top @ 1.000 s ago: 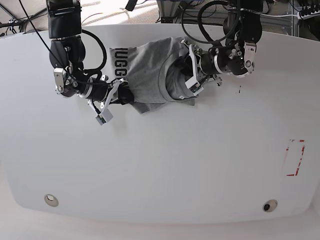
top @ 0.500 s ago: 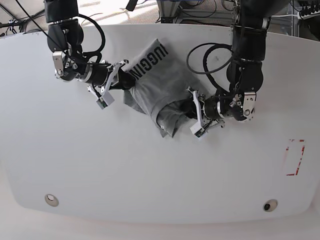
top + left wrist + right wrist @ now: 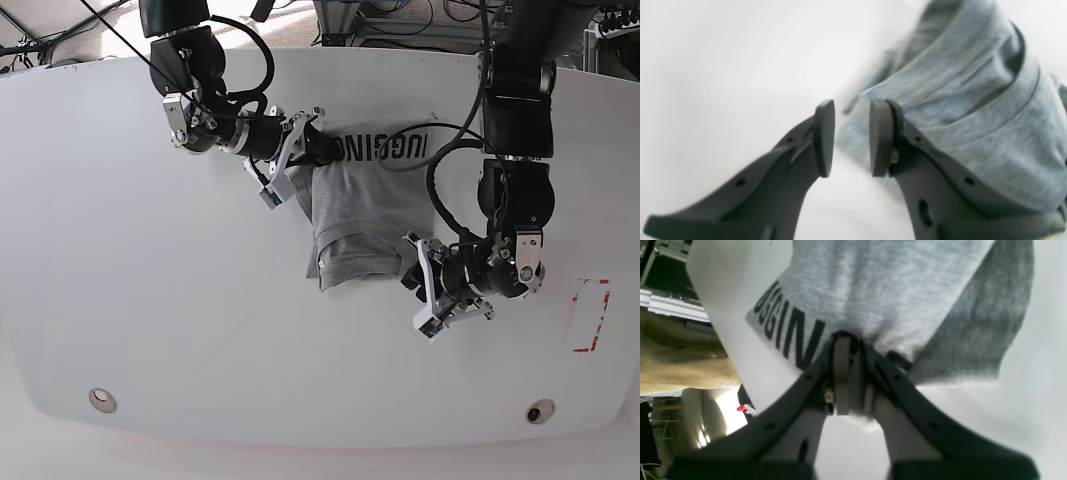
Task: Fold the T-shirt properly
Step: 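Grasp the folded shirt with both grippers and lift it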
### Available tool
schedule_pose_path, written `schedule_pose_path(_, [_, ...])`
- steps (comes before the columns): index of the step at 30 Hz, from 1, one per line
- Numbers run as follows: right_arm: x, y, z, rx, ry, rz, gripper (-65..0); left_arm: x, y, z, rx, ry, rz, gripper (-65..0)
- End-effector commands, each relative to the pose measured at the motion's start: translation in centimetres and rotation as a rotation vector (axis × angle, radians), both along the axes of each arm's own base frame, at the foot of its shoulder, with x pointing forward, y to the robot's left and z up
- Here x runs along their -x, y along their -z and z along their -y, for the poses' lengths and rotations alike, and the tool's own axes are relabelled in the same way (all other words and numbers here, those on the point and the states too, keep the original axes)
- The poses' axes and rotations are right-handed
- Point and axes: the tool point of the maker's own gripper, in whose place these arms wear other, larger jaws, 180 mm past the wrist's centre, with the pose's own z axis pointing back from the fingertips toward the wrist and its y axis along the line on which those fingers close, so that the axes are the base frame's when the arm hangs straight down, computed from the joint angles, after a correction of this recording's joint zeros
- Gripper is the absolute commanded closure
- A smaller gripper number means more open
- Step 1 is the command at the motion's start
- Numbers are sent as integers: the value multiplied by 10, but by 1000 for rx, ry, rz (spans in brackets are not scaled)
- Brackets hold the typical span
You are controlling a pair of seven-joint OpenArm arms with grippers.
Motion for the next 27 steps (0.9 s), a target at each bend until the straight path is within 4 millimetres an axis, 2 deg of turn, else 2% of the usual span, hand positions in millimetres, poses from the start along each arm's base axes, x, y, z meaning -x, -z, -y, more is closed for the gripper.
schedule_pose_path(1, [-5, -12, -24, -15, -38, 20, -51, -10, -36, -17, -13, -33, 113, -162])
schedule_pose_path(3, [-6, -14, -35, -17, -43, 19, -51, -4, -44, -27, -26, -50, 149, -164])
schedule_pose_path(6, [-8, -19, -35, -23, -40, 31, -51, 12, -45, -29, -35, -53, 174, -165])
schedule_pose_path(10, [-11, -31, -25, -2, -54, 86, -51, 36, -41, -18, -53, -26, 205, -174])
schedule_pose_path(12, [-11, -37, -19, 10, -60, 112, -51, 43, -38, 2, 21, -61, 211, -233])
schedule_pose_path(15, [-13, -42, 3, 39, -32, 139, -51, 54, -37, 11, 107, -135, 227, -386])
schedule_pose_path(18, [-21, -46, 26, 60, 33, 154, -51, 56, -38, 28, 212, -198, 246, -453])
schedule_pose_path(20, [-27, -47, 39, 69, 70, 161, -51, 58, -37, 37, 251, -218, 250, -460])
schedule_pose_path(22, [-26, -45, 52, 81, 91, 160, -51, 66, -28, 45, 252, -240, 231, -458])
schedule_pose_path(25, [-29, -45, 73, 106, 113, 180, -51, 67, -20, 50, 254, -278, 241, -461])
schedule_pose_path(27, [-31, -47, 83, 111, 129, 195, -51, 73, -6, 60, 253, -280, 233, -464])
